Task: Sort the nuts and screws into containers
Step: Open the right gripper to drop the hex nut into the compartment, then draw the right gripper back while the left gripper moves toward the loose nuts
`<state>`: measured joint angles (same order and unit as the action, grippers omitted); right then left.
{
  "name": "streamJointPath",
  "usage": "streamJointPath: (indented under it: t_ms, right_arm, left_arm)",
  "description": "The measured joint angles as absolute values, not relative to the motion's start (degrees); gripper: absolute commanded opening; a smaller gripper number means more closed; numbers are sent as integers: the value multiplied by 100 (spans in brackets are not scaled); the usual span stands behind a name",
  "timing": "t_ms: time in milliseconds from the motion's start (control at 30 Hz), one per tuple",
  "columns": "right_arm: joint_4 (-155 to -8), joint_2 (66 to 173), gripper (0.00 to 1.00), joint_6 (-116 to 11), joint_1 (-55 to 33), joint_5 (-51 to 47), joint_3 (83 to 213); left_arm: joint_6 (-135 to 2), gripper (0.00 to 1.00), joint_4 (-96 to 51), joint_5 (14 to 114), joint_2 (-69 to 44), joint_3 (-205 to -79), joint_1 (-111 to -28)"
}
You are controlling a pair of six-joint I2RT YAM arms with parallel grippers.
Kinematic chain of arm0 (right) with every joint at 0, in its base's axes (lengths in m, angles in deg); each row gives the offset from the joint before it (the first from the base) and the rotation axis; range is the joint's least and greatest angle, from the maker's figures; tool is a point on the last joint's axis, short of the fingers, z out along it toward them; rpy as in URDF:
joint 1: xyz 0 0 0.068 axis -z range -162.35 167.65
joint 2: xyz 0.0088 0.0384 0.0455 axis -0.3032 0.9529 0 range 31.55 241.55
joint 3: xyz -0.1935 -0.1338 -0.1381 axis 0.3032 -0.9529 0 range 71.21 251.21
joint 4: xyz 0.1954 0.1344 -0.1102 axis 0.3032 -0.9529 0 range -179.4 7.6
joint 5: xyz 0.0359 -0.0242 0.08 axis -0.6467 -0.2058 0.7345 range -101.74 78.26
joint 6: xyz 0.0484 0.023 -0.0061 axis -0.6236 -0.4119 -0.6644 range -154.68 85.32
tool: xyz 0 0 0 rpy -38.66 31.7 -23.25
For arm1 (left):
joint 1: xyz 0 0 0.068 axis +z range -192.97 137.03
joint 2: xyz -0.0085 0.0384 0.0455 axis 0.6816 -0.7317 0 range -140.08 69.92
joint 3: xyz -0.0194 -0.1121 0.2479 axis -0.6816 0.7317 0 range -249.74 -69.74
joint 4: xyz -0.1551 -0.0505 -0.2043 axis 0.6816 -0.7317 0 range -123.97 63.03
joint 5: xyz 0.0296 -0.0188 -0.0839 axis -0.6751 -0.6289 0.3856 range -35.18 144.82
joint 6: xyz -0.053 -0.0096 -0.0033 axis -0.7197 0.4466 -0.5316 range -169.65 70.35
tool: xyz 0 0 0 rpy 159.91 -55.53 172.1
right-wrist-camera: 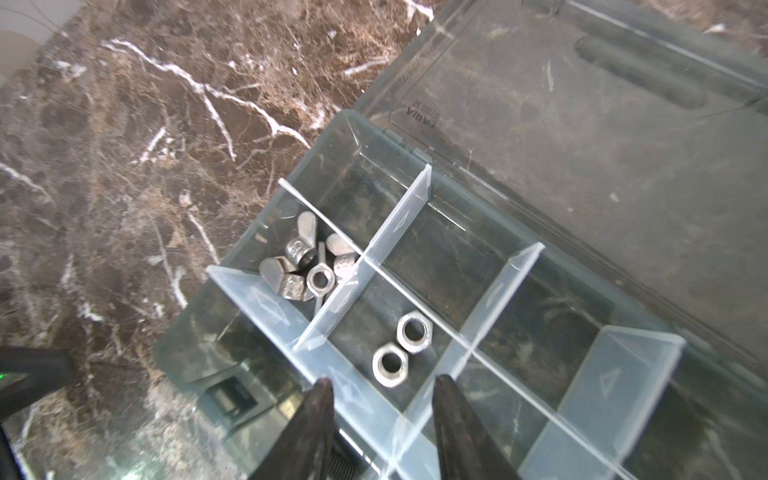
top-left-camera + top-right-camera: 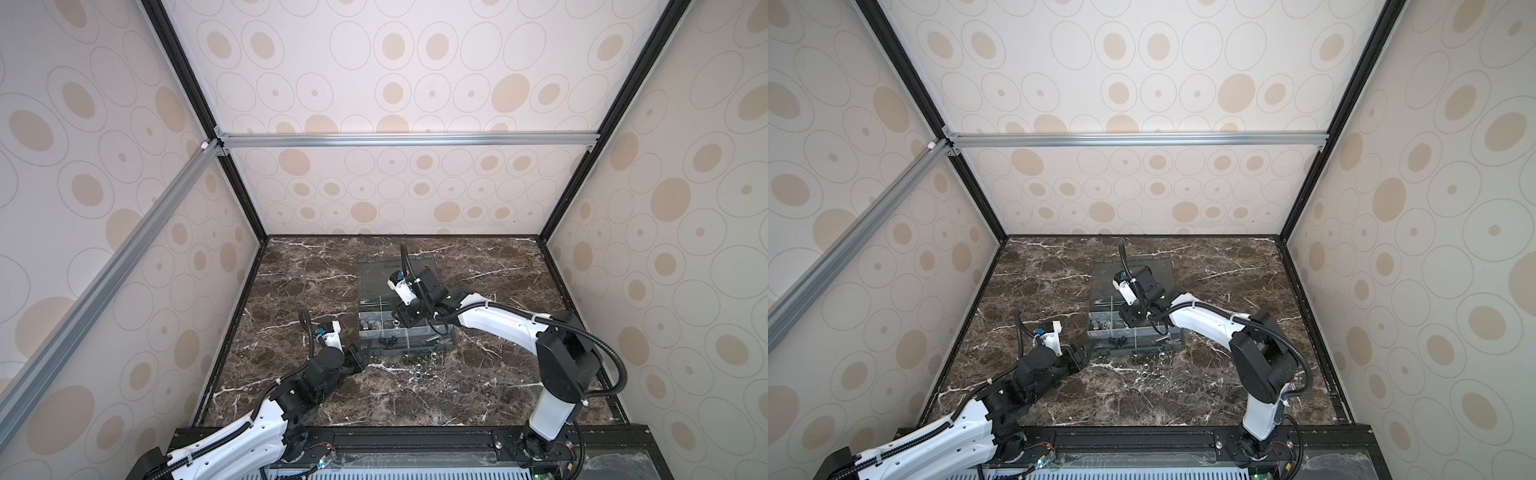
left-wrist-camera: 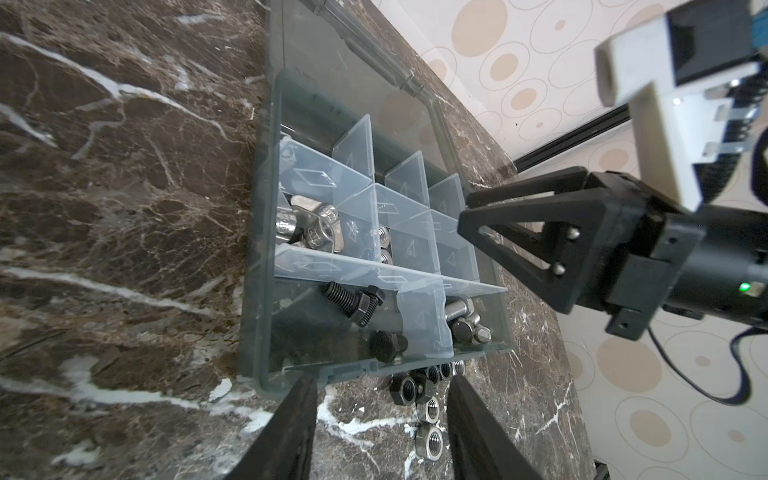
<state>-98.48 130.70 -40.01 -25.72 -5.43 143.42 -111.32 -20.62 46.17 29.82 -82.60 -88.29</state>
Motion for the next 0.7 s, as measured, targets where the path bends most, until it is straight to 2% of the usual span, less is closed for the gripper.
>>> streamJointPath:
  t_ms: [467,700]
  right_arm:
    - [-10062,11658,43,-4202,-2537,-867,13199]
    - [-10125,11304,43,-4350,-2502,-1022,12759]
  left_arm:
    - [-11132,51,-2010,4672,2608,-8273,-9166]
    - [-11129,51,-1964,4642,2425,-8352,-9345]
